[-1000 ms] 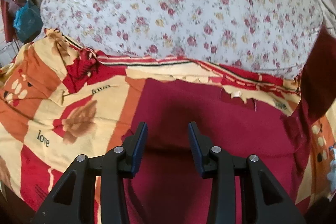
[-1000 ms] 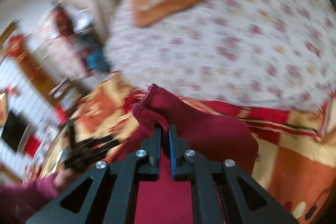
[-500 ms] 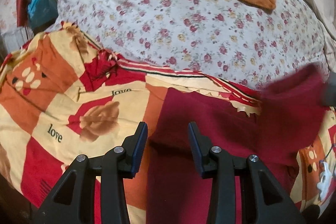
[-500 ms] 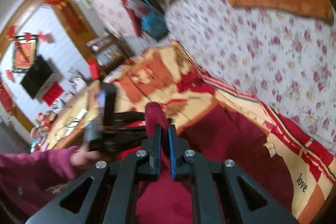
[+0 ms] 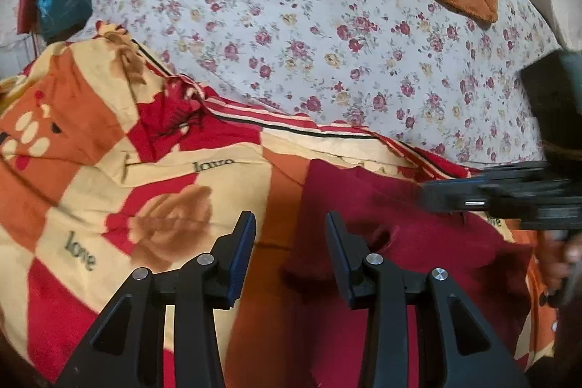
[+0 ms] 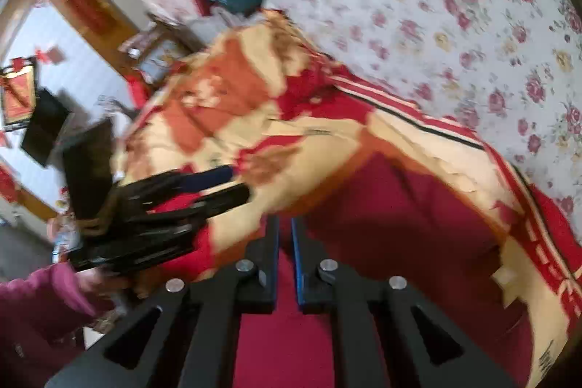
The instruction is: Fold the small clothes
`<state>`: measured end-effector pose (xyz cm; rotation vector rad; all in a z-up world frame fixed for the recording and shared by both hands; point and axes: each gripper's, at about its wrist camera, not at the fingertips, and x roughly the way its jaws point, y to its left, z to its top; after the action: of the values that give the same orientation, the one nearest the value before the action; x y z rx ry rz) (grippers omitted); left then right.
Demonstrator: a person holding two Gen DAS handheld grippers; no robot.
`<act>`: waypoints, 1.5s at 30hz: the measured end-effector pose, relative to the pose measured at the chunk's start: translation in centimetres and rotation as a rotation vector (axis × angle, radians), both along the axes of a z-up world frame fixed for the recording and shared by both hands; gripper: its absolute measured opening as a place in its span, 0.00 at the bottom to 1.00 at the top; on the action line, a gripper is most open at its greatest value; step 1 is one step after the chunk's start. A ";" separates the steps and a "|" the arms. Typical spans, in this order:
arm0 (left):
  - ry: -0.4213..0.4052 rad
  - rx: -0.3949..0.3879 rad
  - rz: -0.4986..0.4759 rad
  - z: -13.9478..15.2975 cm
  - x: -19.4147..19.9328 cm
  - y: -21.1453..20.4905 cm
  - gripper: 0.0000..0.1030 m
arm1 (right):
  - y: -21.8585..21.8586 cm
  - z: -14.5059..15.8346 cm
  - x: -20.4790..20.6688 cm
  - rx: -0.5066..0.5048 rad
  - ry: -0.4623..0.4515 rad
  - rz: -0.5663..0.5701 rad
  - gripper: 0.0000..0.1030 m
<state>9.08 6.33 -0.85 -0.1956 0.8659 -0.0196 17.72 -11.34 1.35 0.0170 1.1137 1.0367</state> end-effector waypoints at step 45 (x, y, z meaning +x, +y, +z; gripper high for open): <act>0.062 -0.076 -0.127 -2.4 3.3 -2.1 0.24 | -9.8 -3.2 -1.1 0.139 0.124 -0.436 0.64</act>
<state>12.37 4.25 -3.29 -0.2130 0.9389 -0.1661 16.64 -21.14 -1.89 0.4229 1.0856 0.7246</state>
